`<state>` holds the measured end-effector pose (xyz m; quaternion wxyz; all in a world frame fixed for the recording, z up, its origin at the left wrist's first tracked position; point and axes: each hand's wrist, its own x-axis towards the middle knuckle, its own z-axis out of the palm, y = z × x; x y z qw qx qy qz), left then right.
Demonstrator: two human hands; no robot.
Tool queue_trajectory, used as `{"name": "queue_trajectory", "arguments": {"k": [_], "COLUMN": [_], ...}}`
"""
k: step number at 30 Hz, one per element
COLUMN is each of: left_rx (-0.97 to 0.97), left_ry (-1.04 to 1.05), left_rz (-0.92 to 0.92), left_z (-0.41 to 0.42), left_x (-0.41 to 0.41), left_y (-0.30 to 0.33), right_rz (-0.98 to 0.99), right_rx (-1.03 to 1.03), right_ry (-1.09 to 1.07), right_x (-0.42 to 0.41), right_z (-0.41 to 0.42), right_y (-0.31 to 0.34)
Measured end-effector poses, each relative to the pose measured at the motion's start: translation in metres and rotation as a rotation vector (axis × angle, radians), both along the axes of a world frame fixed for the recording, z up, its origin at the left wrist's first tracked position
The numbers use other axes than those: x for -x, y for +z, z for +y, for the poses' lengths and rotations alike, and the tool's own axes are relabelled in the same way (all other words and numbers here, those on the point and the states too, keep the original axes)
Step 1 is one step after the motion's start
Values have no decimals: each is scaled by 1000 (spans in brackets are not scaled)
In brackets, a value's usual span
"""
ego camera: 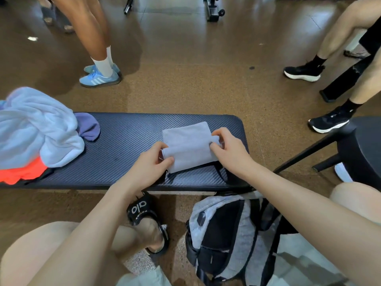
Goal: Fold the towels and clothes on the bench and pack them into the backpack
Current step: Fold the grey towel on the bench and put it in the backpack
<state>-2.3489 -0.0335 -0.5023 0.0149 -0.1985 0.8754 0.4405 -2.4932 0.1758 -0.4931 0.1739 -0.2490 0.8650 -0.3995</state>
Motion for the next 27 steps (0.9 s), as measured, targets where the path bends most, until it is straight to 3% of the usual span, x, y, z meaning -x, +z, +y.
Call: {"name": "queue_trajectory", "arguments": {"k": [5, 9, 11, 14, 17, 22, 27], "left_rx": [-36, 97, 287, 792, 951, 868, 948], "left_ry": [122, 143, 129, -73, -329, -307, -332], "left_rz": [-41, 5, 56, 199, 288, 129, 61], "left_z": [2, 10, 11, 8, 15, 20, 25], "left_x": [9, 13, 15, 20, 23, 19, 24], "left_y": [-6, -9, -9, -6, -7, -5, -1], "right_rz": [17, 151, 308, 657, 905, 839, 796], "right_rx": [-29, -94, -135, -193, -244, -446, -488], "right_ry": [-55, -57, -52, 45, 274, 596, 609], "right_x": [7, 5, 1, 4, 10, 18, 21], "right_z": [-8, -13, -14, -16, -17, 0, -3], "right_y": [-16, -24, -25, -22, -17, -8, -4]}}
